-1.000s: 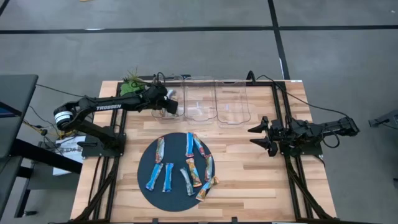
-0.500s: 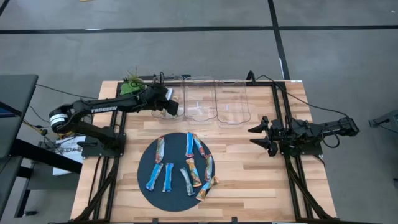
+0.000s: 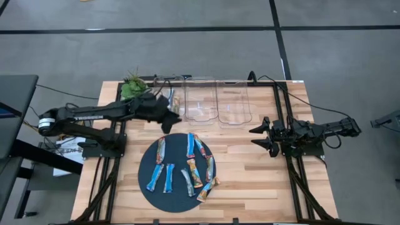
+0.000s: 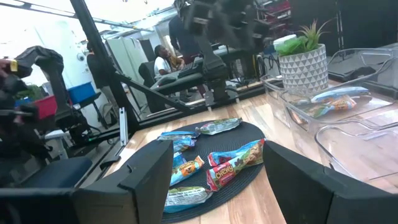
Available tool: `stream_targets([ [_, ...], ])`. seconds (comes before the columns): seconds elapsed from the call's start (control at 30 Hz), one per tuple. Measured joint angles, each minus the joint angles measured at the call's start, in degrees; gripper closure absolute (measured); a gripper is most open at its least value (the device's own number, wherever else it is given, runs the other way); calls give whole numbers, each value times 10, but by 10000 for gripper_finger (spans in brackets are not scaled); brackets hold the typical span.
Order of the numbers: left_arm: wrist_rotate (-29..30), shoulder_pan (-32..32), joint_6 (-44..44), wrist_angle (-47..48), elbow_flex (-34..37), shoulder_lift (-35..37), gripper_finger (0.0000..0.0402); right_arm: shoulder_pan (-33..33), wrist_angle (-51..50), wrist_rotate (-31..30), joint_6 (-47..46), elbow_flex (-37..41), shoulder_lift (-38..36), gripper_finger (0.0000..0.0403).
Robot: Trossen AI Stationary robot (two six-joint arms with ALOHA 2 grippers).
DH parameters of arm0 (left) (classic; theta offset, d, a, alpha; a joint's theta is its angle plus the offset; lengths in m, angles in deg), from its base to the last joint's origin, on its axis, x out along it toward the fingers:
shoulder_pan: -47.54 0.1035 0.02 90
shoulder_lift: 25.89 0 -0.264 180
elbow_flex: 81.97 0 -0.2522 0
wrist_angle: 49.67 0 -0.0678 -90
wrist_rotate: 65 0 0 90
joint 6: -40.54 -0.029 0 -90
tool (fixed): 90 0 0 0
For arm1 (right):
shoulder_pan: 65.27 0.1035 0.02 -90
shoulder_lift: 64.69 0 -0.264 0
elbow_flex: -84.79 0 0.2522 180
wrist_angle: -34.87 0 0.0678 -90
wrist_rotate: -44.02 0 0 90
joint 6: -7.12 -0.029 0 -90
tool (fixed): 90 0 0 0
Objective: Pick and place Granola Bars by type
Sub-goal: Put the red granola bar into the center transparent bin
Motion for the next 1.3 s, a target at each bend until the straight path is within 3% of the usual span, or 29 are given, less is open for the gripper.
stream_targets([
  [0.3,-79,-121,43,2,0,13,247,0,0,0,0,0,0,159],
  [0.53,-74,-209,143,22,0,7,247,0,0,0,0,0,0,159],
  [0.77,-20,-281,315,87,0,-1,247,0,0,0,0,0,0,159],
  [1.03,67,-317,527,269,0,-3,247,0,0,0,0,0,0,159],
  [1.17,81,-316,555,330,0,-28,247,0,0,0,0,0,0,159],
  [1.3,99,-307,543,334,0,-64,247,0,0,0,0,0,0,159],
])
